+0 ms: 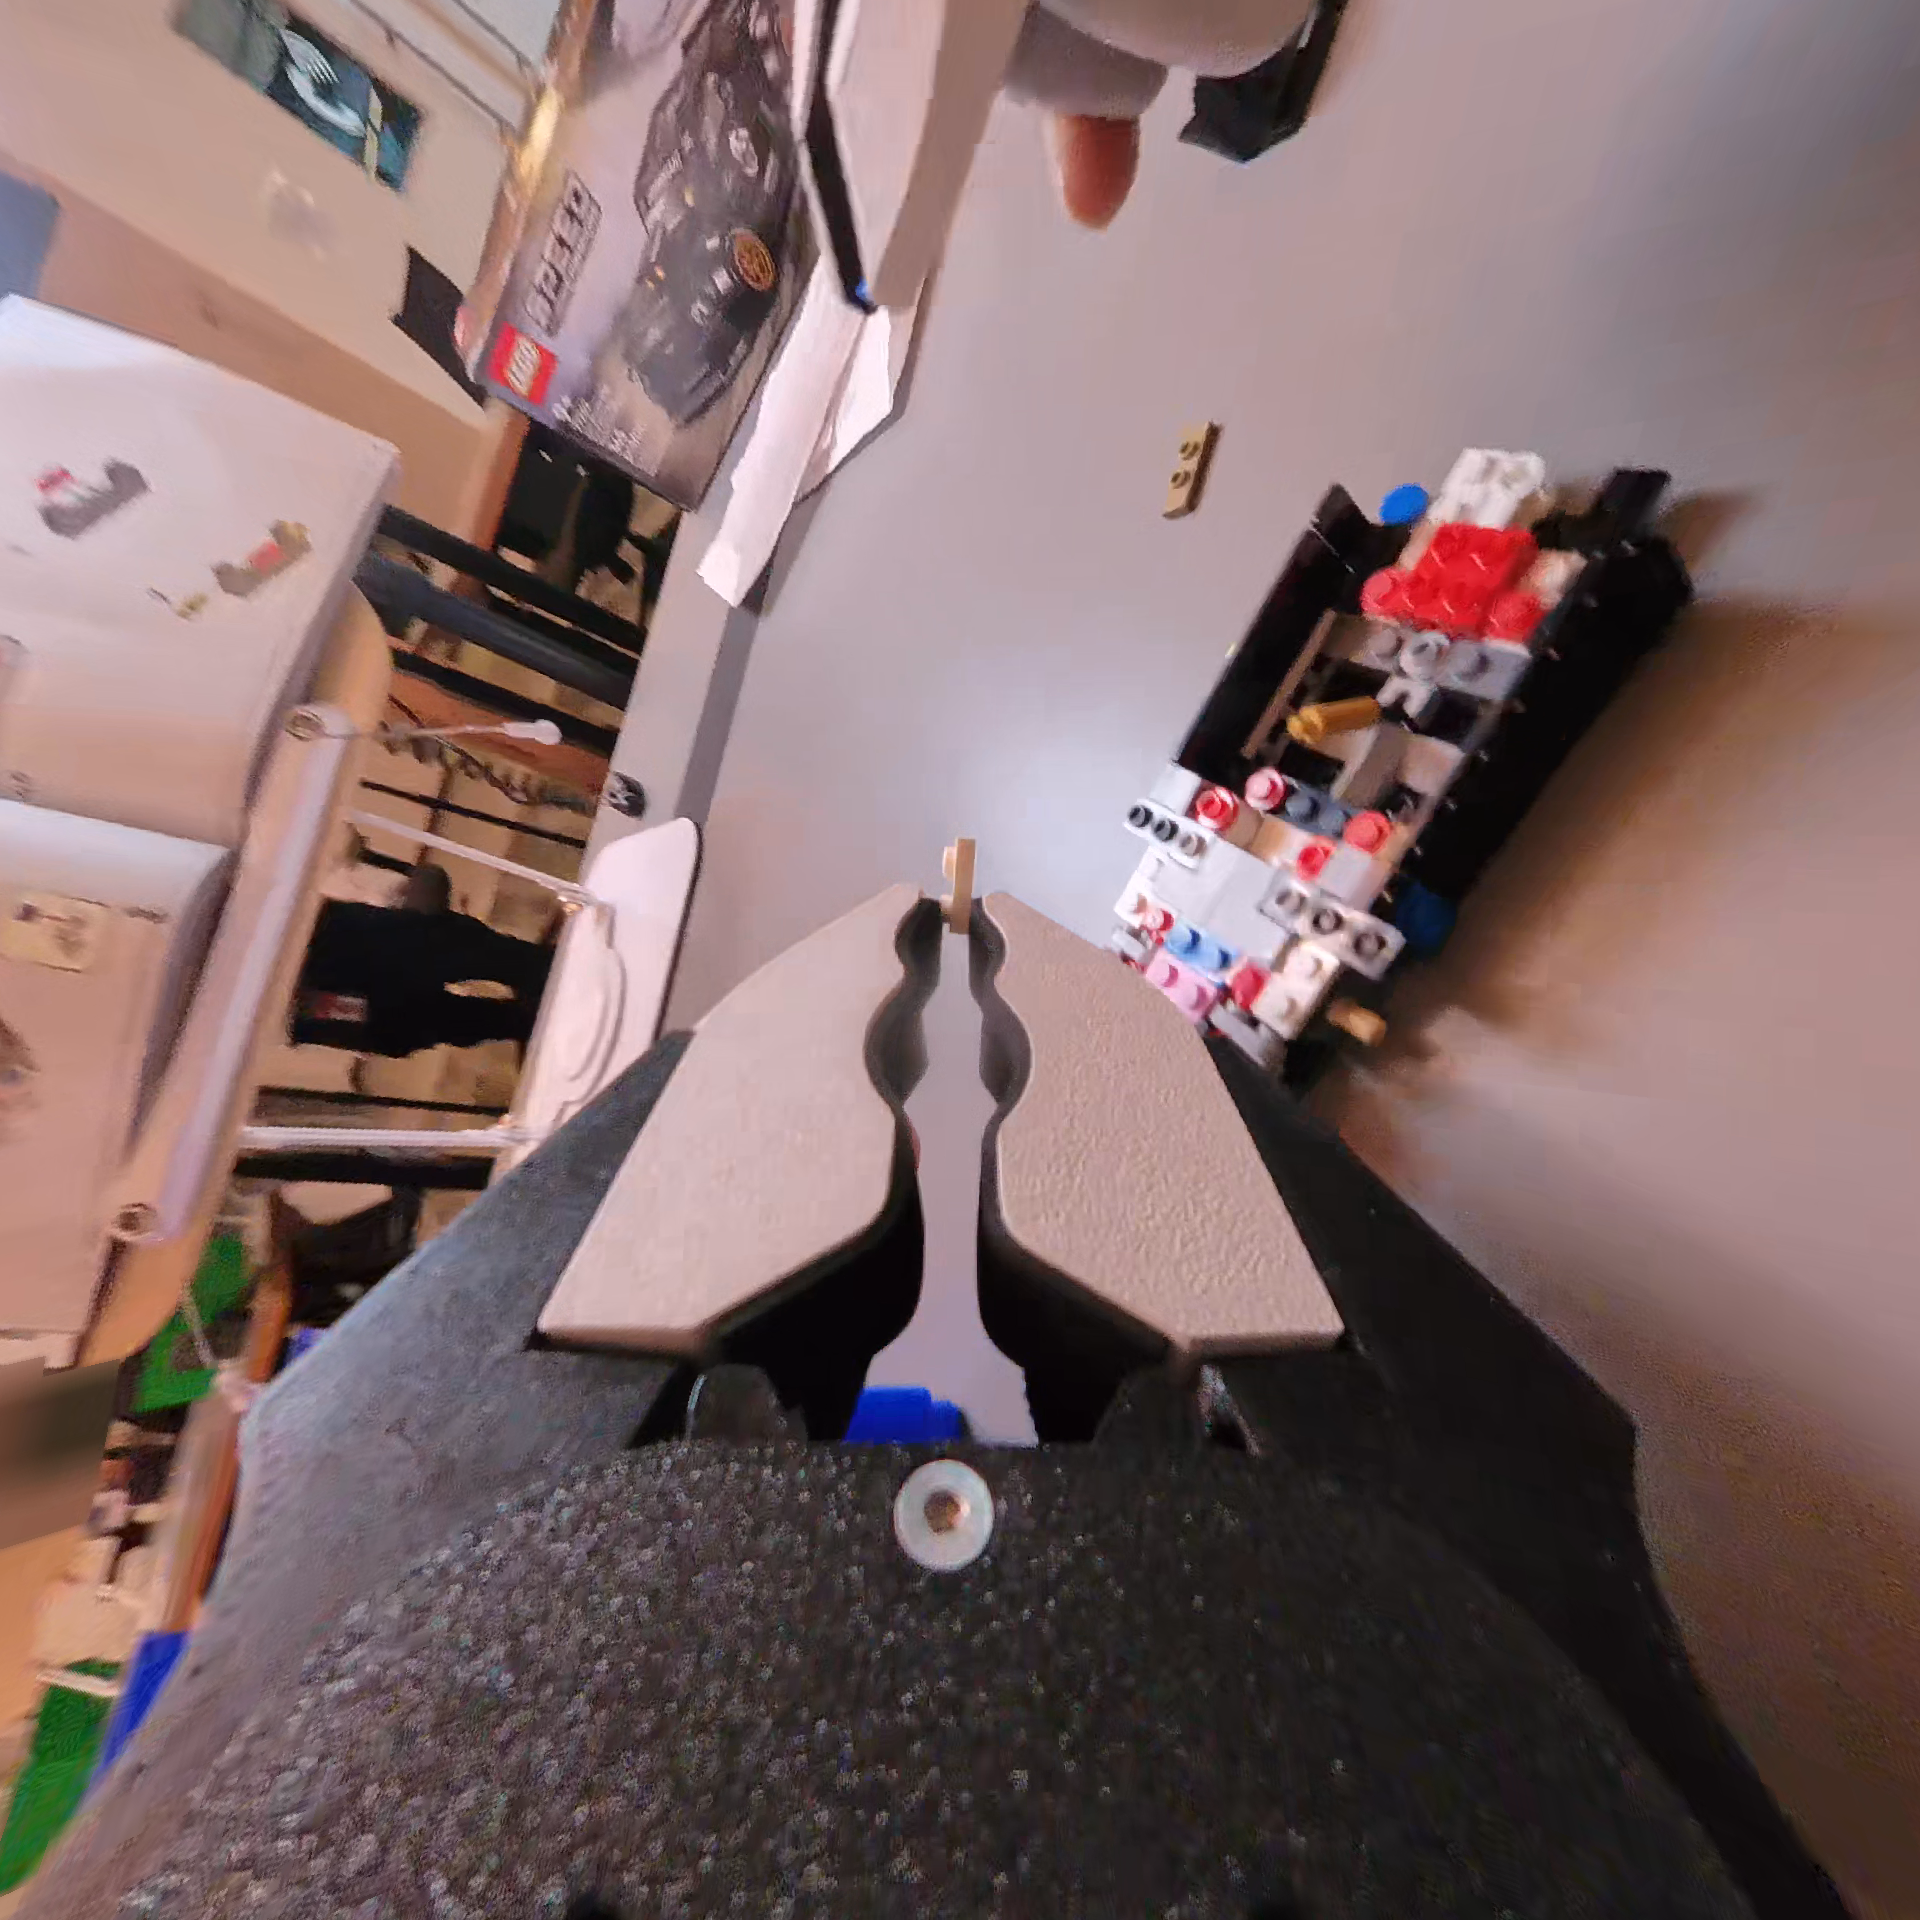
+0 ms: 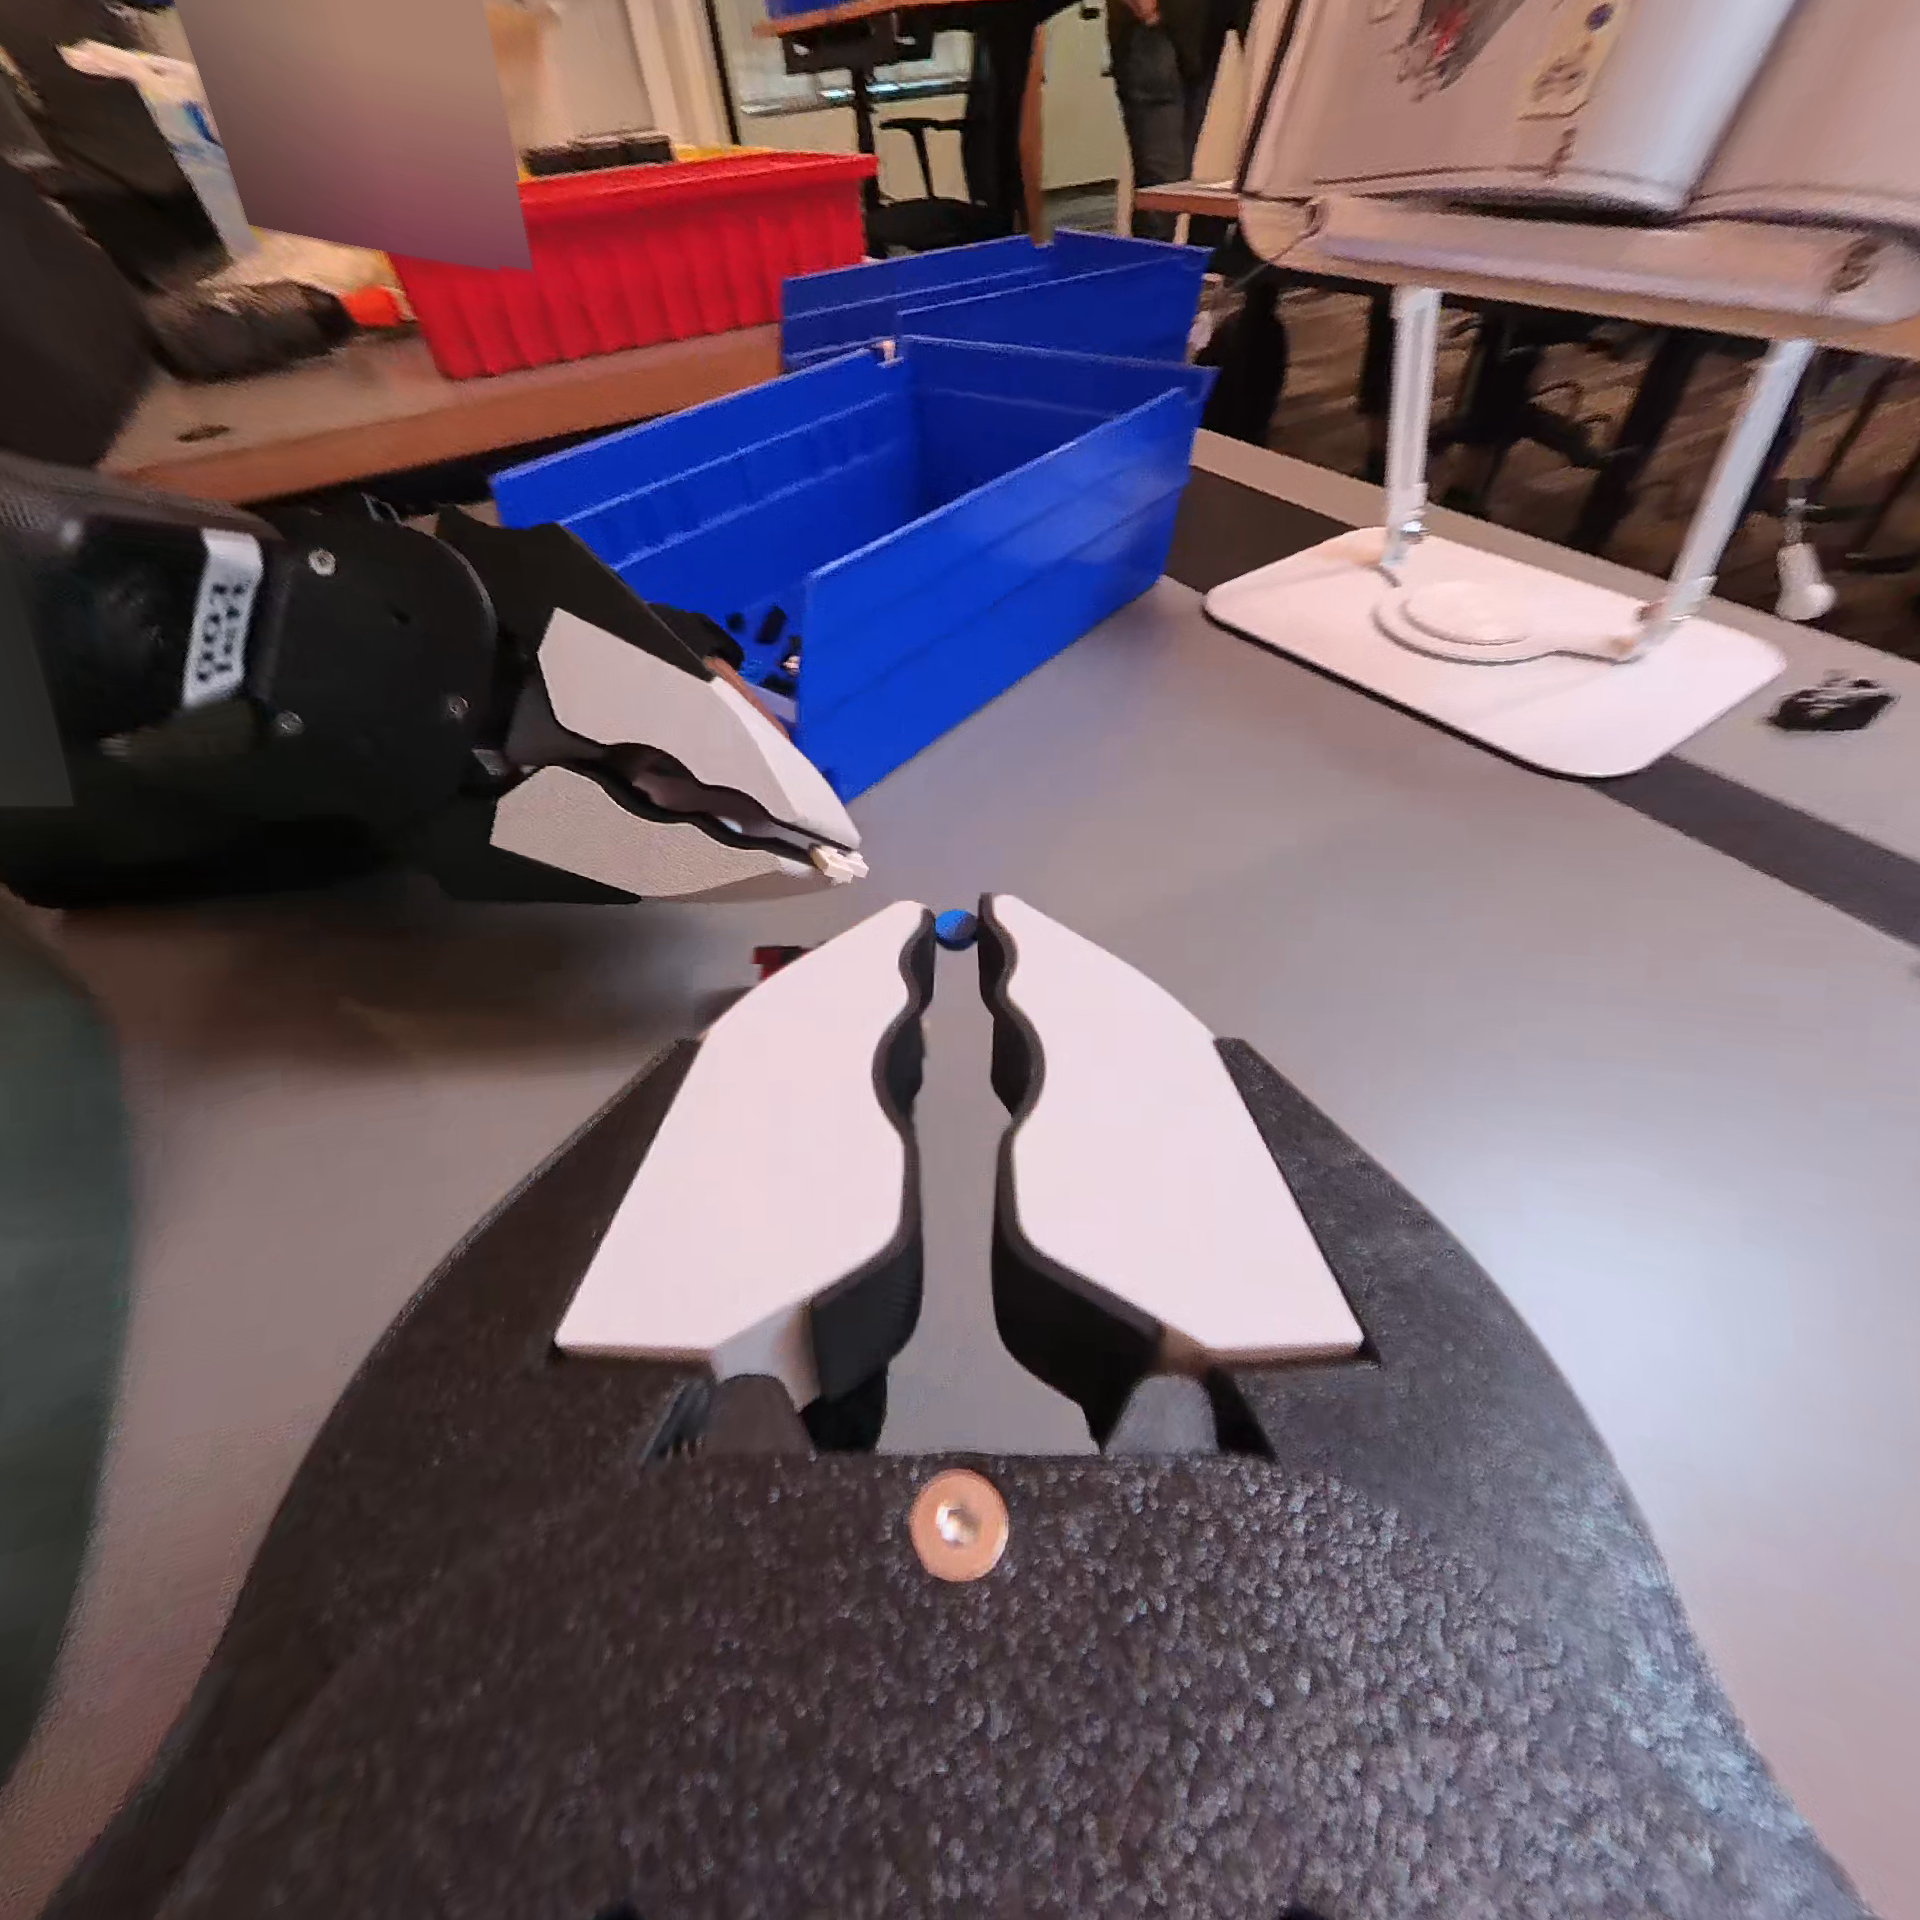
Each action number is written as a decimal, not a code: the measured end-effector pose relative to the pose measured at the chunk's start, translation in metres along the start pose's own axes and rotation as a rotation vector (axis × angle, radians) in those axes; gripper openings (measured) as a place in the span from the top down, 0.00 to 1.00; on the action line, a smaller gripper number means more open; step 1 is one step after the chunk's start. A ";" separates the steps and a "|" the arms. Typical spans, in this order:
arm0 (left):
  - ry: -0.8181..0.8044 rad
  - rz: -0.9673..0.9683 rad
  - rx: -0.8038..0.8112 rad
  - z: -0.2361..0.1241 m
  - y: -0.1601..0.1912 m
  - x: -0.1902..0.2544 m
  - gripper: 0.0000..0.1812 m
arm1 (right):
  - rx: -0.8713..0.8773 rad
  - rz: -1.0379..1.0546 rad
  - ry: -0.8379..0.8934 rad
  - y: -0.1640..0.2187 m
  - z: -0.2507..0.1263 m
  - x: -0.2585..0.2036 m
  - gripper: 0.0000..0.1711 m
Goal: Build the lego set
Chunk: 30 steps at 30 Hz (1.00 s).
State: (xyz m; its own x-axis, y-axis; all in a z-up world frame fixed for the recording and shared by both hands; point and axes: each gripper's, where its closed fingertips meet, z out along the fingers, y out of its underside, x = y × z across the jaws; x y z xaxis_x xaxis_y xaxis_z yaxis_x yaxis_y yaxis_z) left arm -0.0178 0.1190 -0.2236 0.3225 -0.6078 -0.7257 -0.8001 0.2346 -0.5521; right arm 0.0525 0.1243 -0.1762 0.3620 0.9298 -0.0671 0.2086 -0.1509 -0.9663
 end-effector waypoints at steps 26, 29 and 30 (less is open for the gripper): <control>0.518 -0.513 0.026 0.089 -0.056 0.021 0.73 | 0.084 0.116 0.167 0.001 -0.027 0.054 0.96; 0.472 -0.517 0.207 0.066 -0.076 0.006 0.80 | 0.097 0.141 0.027 -0.001 -0.018 0.030 0.96; 0.418 -0.494 0.260 0.058 -0.079 -0.002 0.82 | 0.105 0.180 -0.013 -0.002 -0.016 0.024 0.96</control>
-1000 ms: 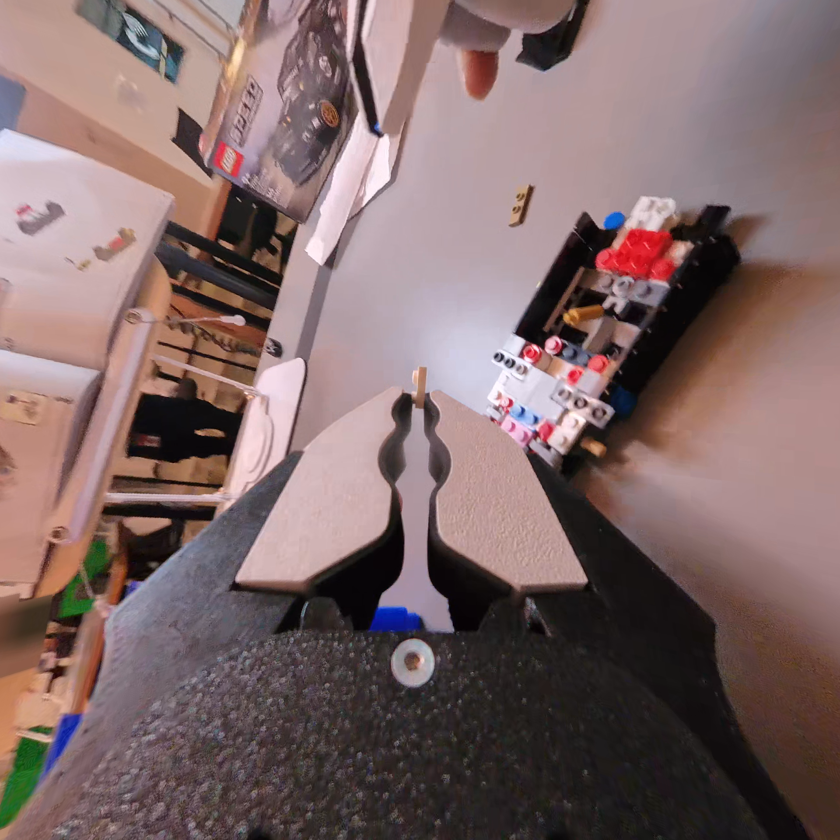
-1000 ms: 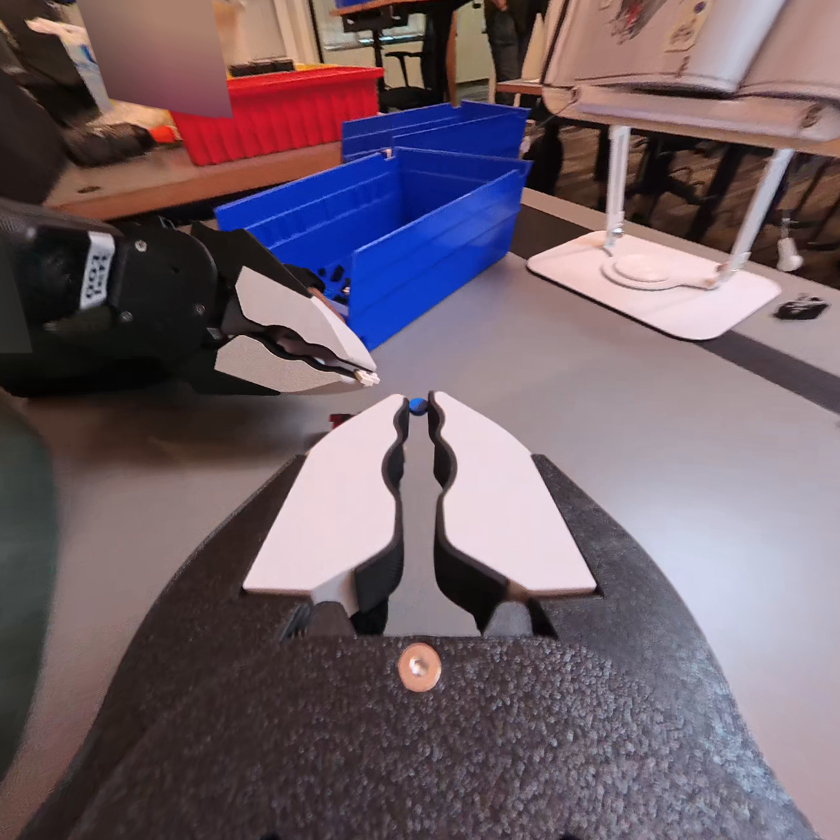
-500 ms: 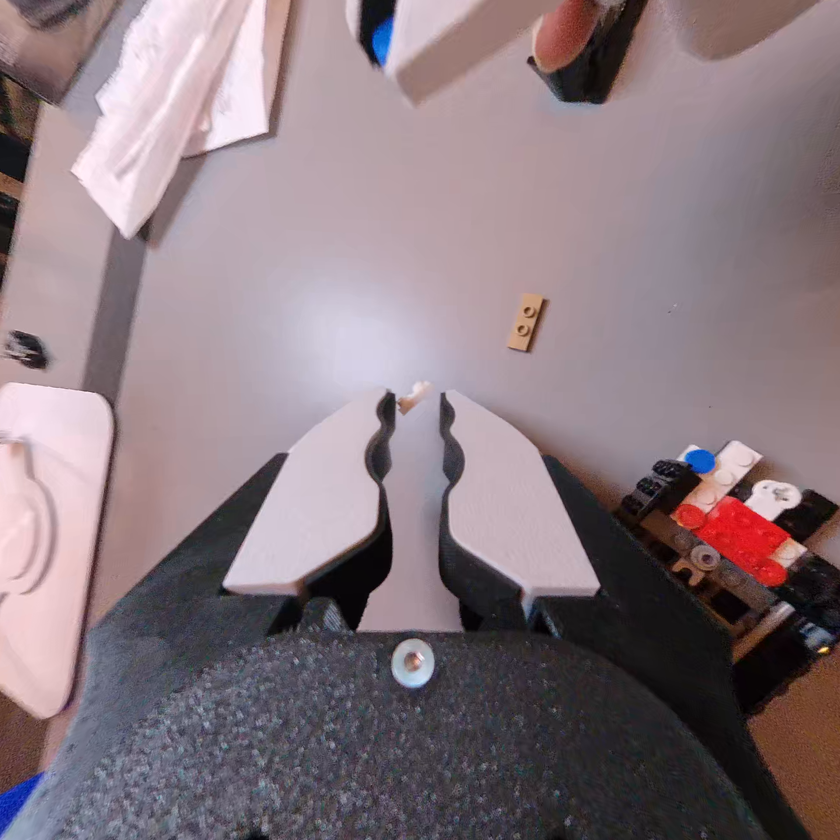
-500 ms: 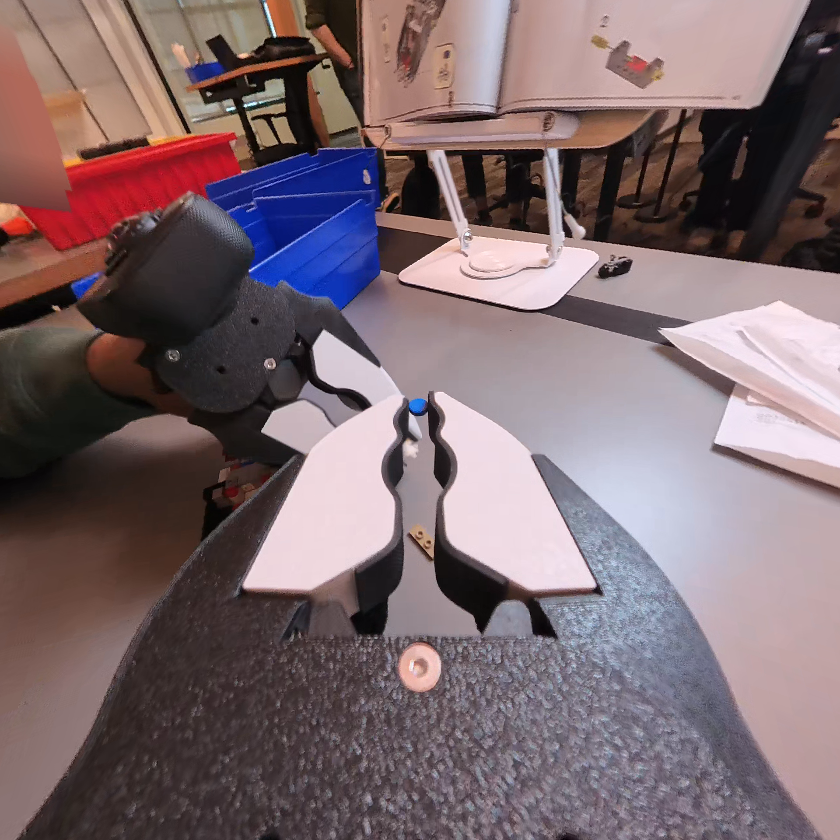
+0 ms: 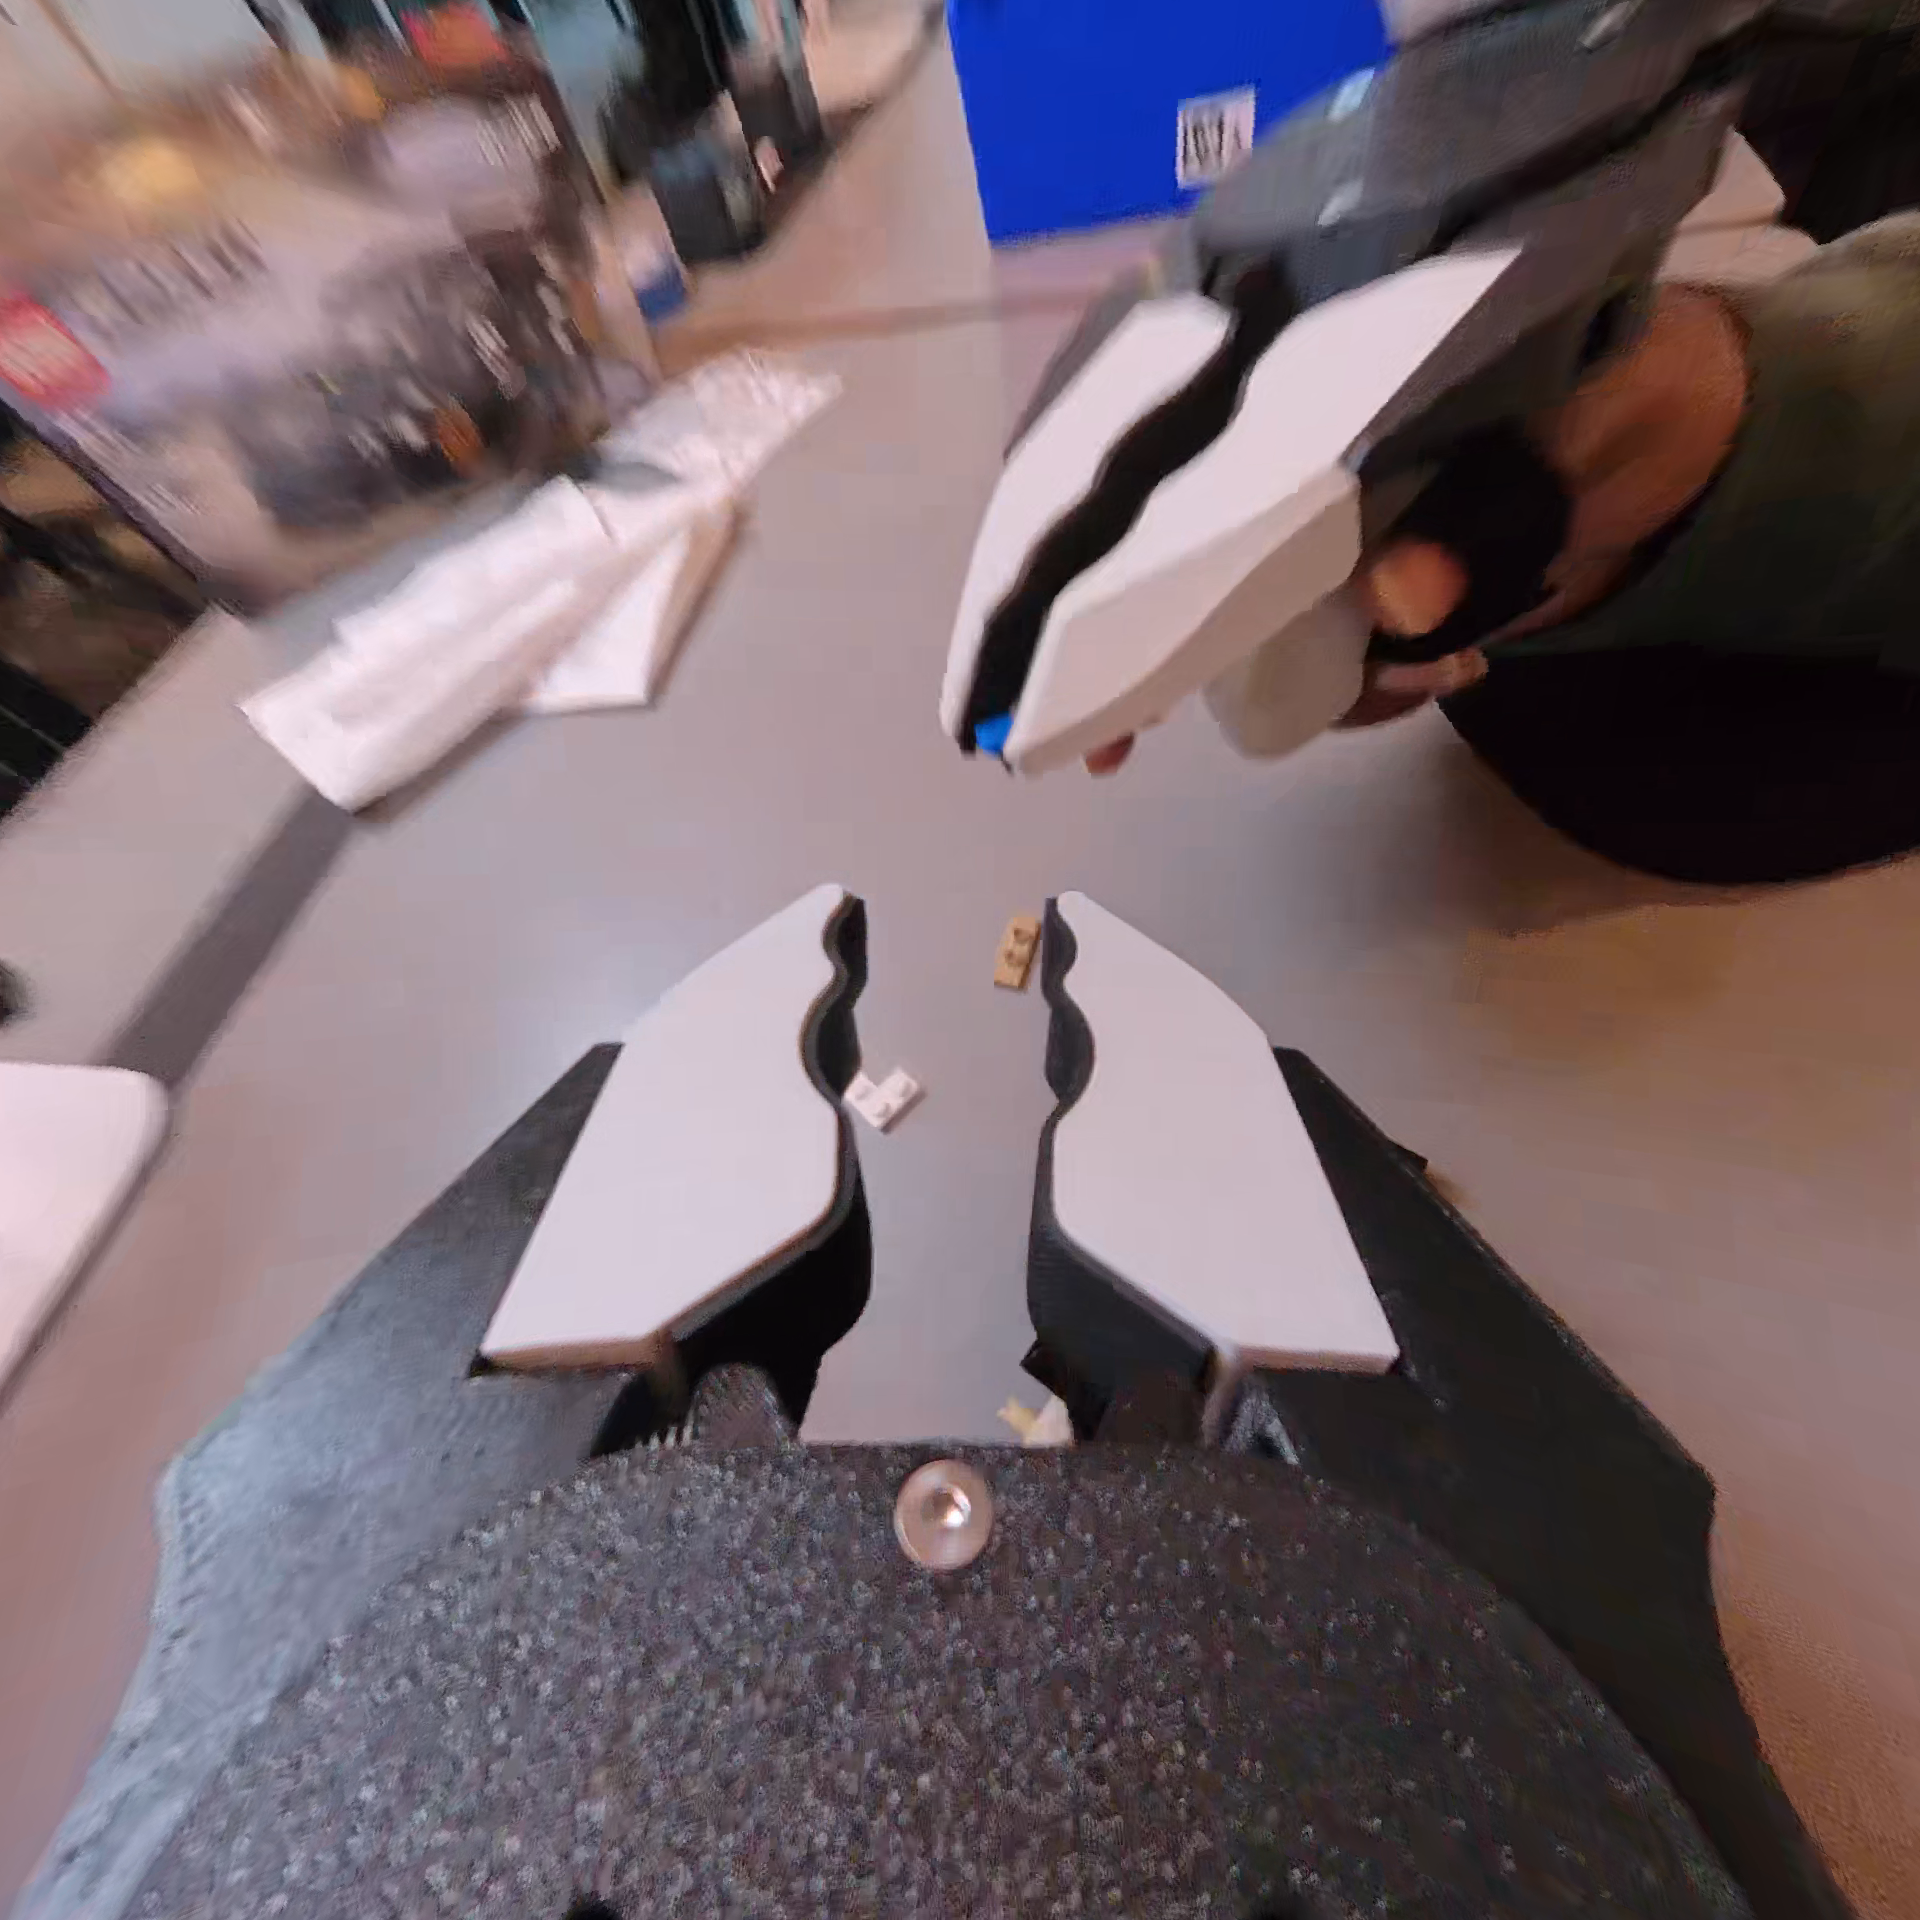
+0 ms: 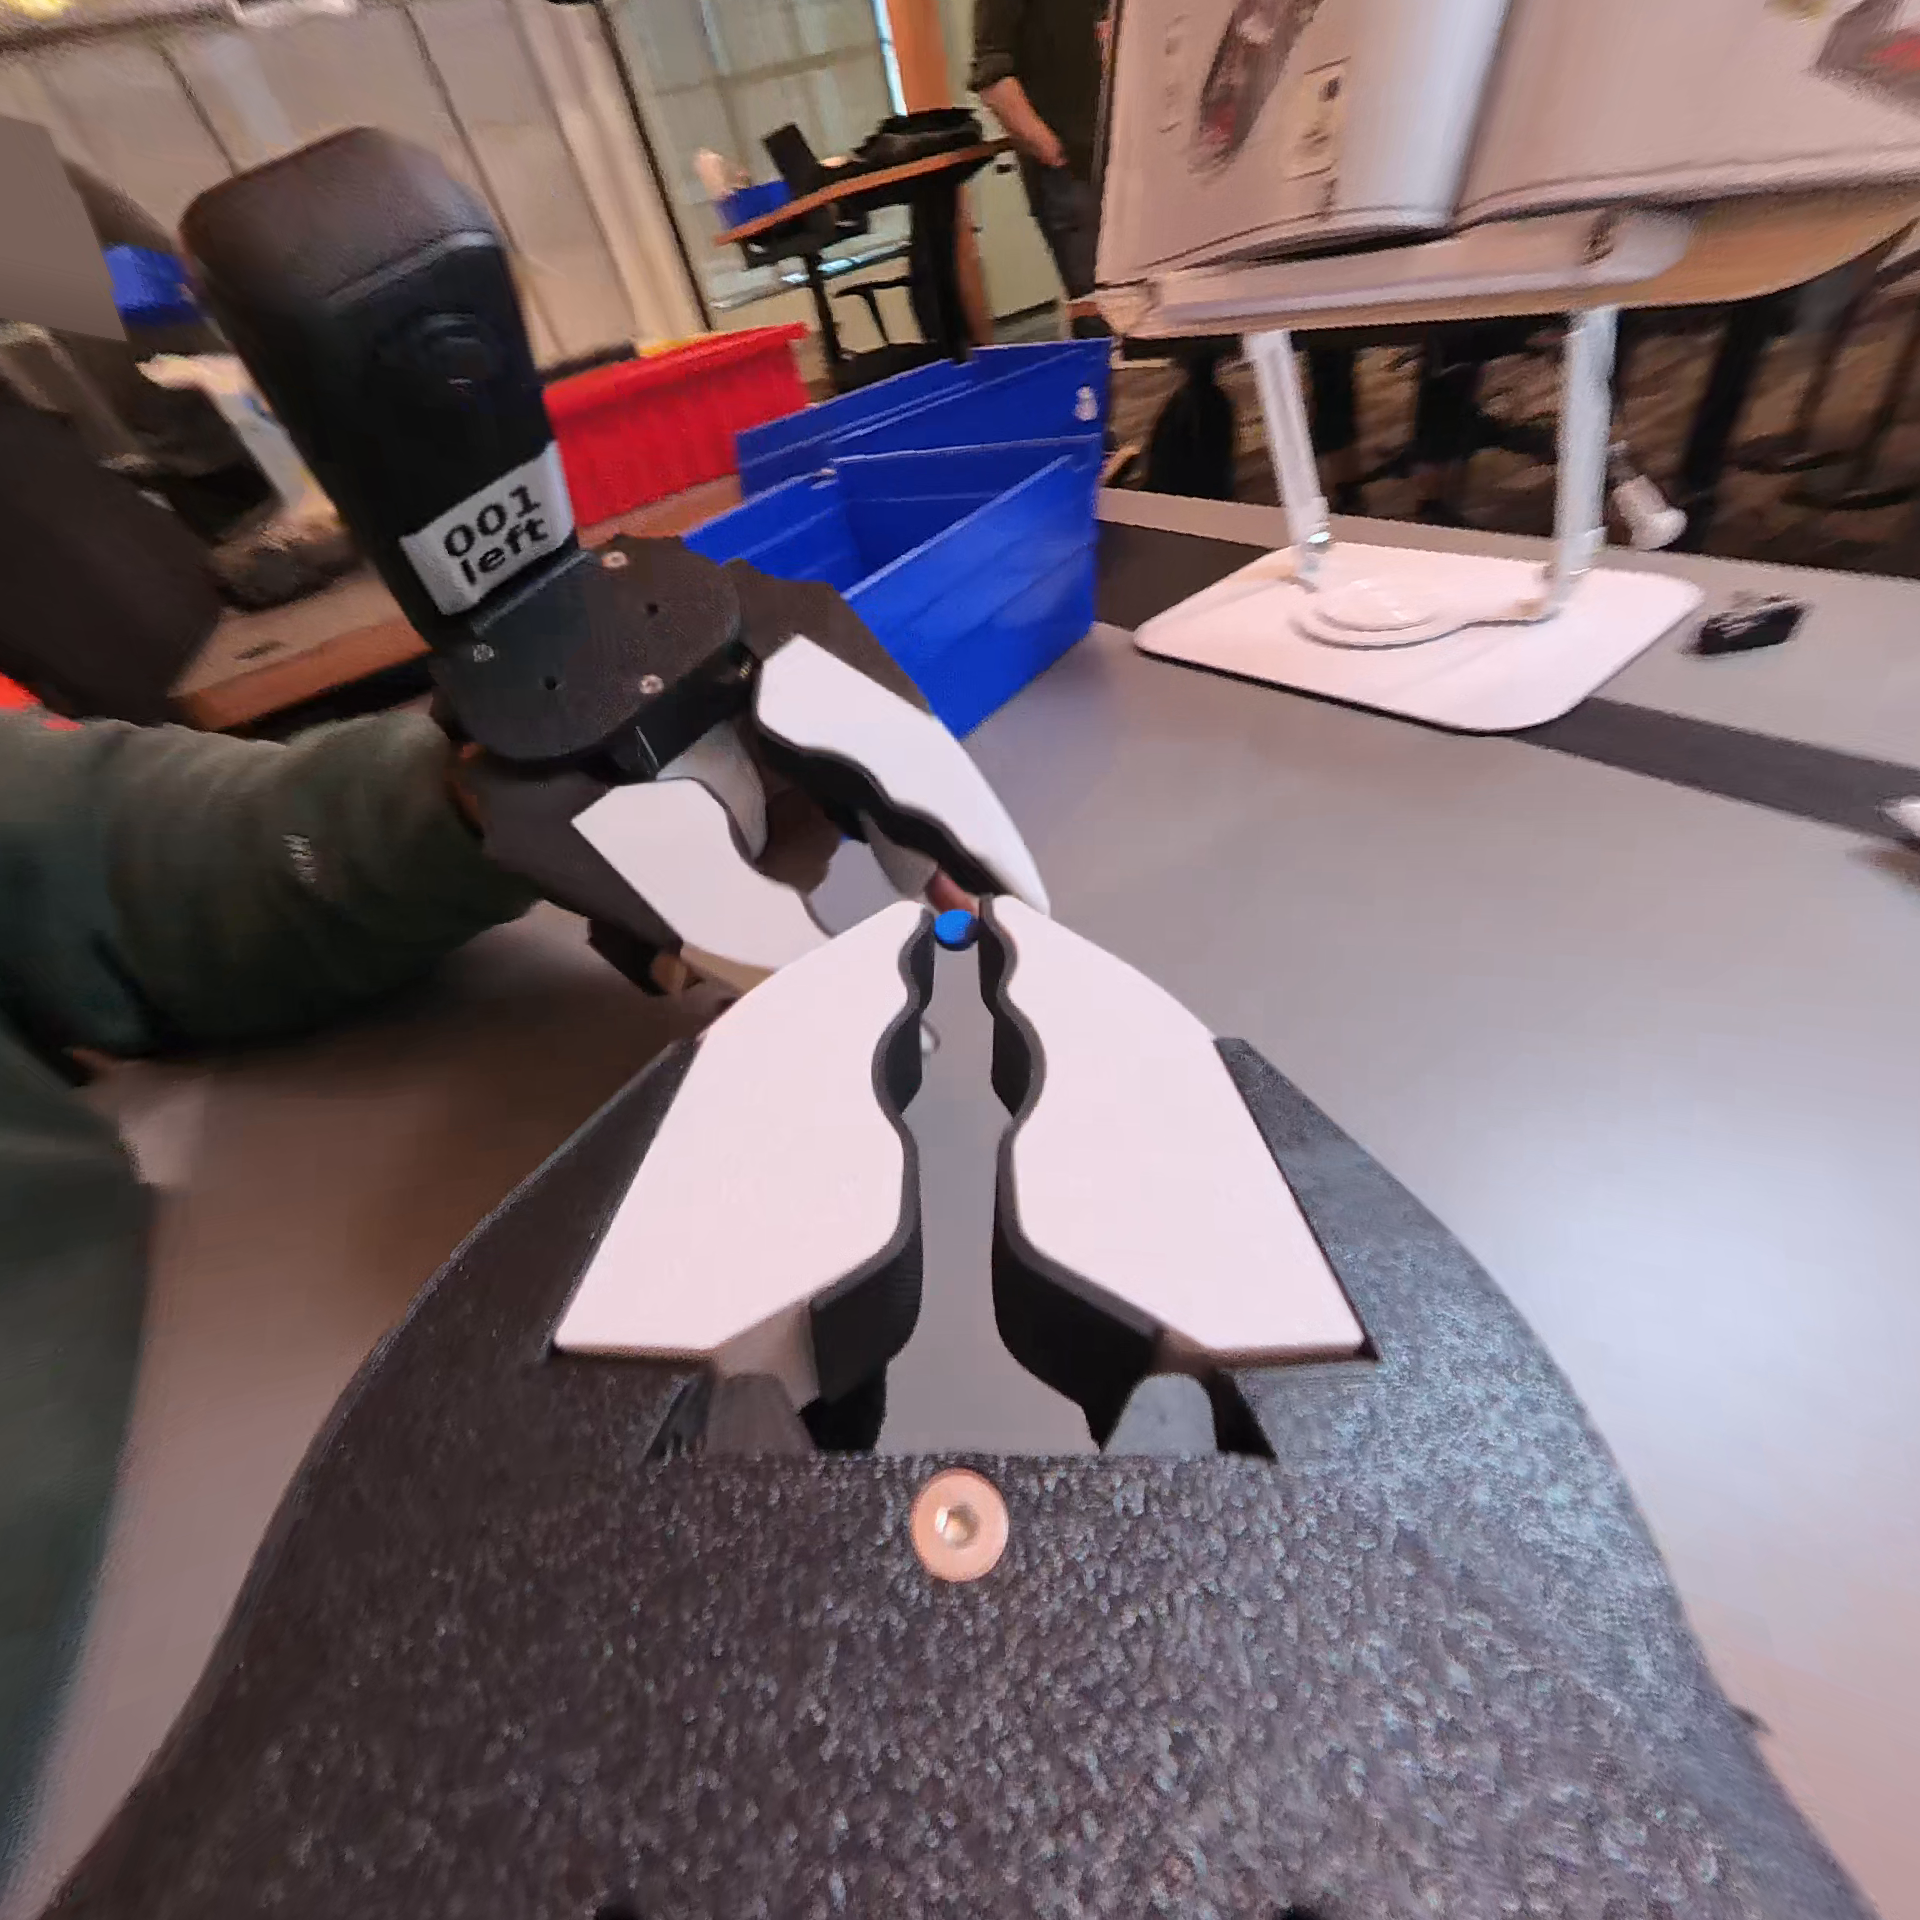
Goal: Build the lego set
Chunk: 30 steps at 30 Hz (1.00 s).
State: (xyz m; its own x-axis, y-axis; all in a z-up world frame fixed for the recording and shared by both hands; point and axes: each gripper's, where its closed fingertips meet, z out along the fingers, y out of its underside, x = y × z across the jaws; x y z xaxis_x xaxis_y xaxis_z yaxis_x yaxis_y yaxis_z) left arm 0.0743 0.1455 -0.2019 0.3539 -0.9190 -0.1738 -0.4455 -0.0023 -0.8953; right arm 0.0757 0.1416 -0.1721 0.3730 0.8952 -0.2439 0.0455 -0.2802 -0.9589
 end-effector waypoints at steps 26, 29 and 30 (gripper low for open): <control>-0.306 0.397 0.166 -0.077 -0.024 0.023 1.00 | 0.115 0.650 -0.503 -0.009 0.013 -0.056 0.96; -0.316 0.393 0.162 -0.078 -0.018 0.022 1.00 | 0.106 0.645 -0.511 -0.008 0.014 -0.058 0.96; -0.317 0.399 0.168 -0.078 -0.018 0.023 1.00 | 0.099 0.649 -0.518 -0.007 0.015 -0.060 0.96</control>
